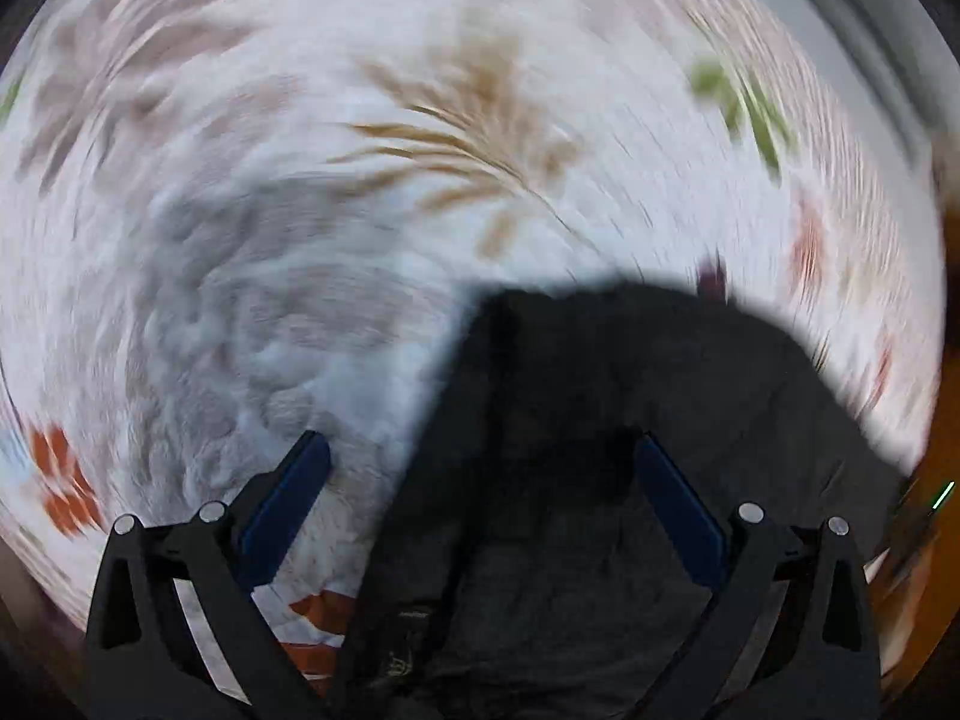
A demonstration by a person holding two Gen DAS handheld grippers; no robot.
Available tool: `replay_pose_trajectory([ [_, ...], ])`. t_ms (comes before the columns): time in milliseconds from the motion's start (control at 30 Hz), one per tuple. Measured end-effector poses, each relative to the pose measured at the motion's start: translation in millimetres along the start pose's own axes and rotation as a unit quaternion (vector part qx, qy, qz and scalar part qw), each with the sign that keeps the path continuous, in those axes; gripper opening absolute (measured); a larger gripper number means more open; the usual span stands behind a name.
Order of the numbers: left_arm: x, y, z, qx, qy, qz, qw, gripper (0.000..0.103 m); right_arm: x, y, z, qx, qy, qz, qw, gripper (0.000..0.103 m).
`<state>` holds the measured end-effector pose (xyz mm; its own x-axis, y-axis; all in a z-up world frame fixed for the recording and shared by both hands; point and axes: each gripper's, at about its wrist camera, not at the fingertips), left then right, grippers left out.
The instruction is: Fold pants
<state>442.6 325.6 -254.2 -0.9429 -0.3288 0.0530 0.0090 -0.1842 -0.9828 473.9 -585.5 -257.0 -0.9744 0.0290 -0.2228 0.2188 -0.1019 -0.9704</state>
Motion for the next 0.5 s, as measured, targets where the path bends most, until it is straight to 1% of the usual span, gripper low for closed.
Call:
replay_pose_trajectory([
  [33,2,1,8,0.007,0.02,-0.009,0.9997,0.101,0,-3,-6,0.003,-0.008,0.003,1.0,0.094],
  [67,5,1,15,0.041,0.029,-0.021,0.9985,0.101,1,-7,-11,0.005,-0.017,0.005,1.0,0.09],
  [100,7,0,20,0.069,0.033,-0.028,0.9966,0.101,1,-9,-15,0.008,-0.024,0.006,1.0,0.087],
  [133,7,-1,24,0.081,0.038,-0.033,0.9954,0.101,2,-11,-21,0.013,-0.027,0.006,1.0,0.086],
  [200,10,-1,28,0.076,0.045,-0.037,0.9955,0.101,3,-16,-29,0.018,-0.035,0.008,0.999,0.079],
  [233,10,-1,28,0.074,0.044,-0.038,0.9955,0.101,5,-19,-33,0.022,-0.037,0.01,0.999,0.077],
  [300,11,-4,26,0.09,0.036,-0.031,0.9948,0.101,9,-25,-38,0.026,-0.042,0.016,0.999,0.064],
  [333,11,-1,28,0.099,0.034,-0.025,0.9942,0.101,13,-27,-35,0.026,-0.043,0.018,0.999,0.061],
  [400,13,-6,25,0.116,0.034,-0.016,0.9925,0.101,17,-33,-35,0.024,-0.041,0.023,0.999,0.043],
  [433,15,-8,22,0.12,0.038,-0.01,0.992,0.101,20,-36,-33,0.023,-0.041,0.025,0.999,0.039],
  [467,18,-9,23,0.121,0.041,-0.006,0.9918,0.101,23,-41,-32,0.019,-0.037,0.029,0.999,0.031],
  [500,24,-10,22,0.121,0.042,-0.003,0.9918,0.101,26,-45,-31,0.011,-0.034,0.033,0.999,0.026],
])
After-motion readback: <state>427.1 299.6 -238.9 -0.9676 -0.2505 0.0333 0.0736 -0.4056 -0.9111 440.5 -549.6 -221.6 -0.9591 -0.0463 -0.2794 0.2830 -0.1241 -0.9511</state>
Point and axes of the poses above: each gripper's, at about its wrist camera, not at the fingertips, and y roughly the way its jaws point, z to its right, x to its underside, and after that the axes turned 1 degree about z, right-handed
